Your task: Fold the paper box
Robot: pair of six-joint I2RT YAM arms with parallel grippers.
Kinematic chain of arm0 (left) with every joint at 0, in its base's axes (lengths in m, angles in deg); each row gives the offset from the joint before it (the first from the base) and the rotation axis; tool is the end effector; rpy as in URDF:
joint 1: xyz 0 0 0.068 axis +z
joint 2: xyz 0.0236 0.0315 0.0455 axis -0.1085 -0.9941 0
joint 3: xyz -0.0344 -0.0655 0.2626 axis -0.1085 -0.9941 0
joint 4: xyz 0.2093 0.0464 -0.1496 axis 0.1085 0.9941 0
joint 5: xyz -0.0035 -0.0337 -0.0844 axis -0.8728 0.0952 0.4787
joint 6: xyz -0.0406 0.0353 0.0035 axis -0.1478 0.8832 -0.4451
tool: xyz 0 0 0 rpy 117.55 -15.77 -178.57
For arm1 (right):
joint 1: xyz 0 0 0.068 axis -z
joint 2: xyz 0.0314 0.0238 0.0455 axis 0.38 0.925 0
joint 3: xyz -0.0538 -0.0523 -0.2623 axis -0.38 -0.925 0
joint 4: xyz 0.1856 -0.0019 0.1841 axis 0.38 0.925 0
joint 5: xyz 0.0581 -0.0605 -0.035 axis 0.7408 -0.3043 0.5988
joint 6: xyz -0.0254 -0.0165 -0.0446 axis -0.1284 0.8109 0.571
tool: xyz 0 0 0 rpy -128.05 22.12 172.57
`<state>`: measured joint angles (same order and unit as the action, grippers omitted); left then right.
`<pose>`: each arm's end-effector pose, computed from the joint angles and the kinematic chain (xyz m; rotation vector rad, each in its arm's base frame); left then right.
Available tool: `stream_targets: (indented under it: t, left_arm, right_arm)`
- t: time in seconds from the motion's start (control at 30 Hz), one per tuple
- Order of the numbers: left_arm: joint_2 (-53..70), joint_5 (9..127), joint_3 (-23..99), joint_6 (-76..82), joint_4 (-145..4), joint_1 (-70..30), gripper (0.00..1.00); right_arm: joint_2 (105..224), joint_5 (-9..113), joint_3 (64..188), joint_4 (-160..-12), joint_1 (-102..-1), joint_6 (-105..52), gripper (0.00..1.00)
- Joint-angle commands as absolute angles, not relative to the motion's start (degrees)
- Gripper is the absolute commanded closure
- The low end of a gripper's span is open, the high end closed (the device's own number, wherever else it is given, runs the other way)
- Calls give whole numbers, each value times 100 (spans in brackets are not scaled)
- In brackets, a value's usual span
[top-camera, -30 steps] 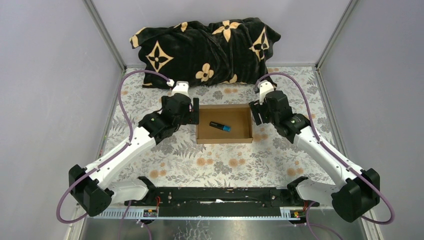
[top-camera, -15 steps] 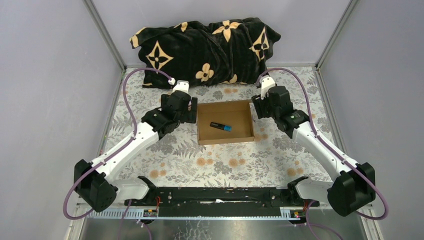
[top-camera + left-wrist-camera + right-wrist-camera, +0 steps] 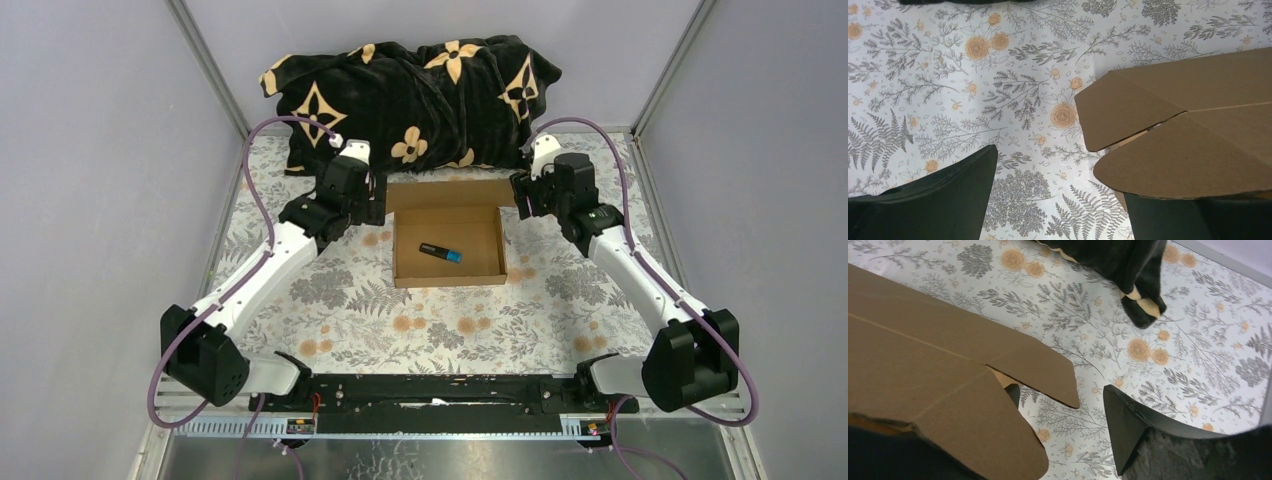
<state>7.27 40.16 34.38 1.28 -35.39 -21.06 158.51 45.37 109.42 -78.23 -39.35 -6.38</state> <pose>0.2646 -0.1233 0.3224 0.1007 2.2448 0.0085 0.2903 0.0895 0.3141 -0.5274 1.9204 0.0581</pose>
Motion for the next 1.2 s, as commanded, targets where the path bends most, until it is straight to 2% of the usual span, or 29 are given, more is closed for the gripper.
stream_targets:
  t: [0.0,0.13,0.5,0.67,0.97,1.17]
  left_arm:
    - [568,4437,3768,471,-3828,-1944,6]
    - [531,4786,3771,608,-3951,-1836,6]
    - [638,5319,3561,696,-4173,-1588,7]
    - [597,5355,3608,709,-4167,-1557,14]
    - [600,5475,3705,709,-4152,-1487,29]
    - [557,5530,3765,683,-4151,-1476,35]
  right_arm:
    - [16002,5296,11299,-8139,-3822,-590,32]
    - [16152,5515,11406,-8081,-3798,-573,43]
    - [16015,5615,11620,-8067,-3765,-643,47]
    - [16034,5636,11698,-7991,-3763,-661,51]
    - [15953,5677,11656,-7994,-3754,-687,53]
    - [15914,5704,11676,-8021,-3754,-694,55]
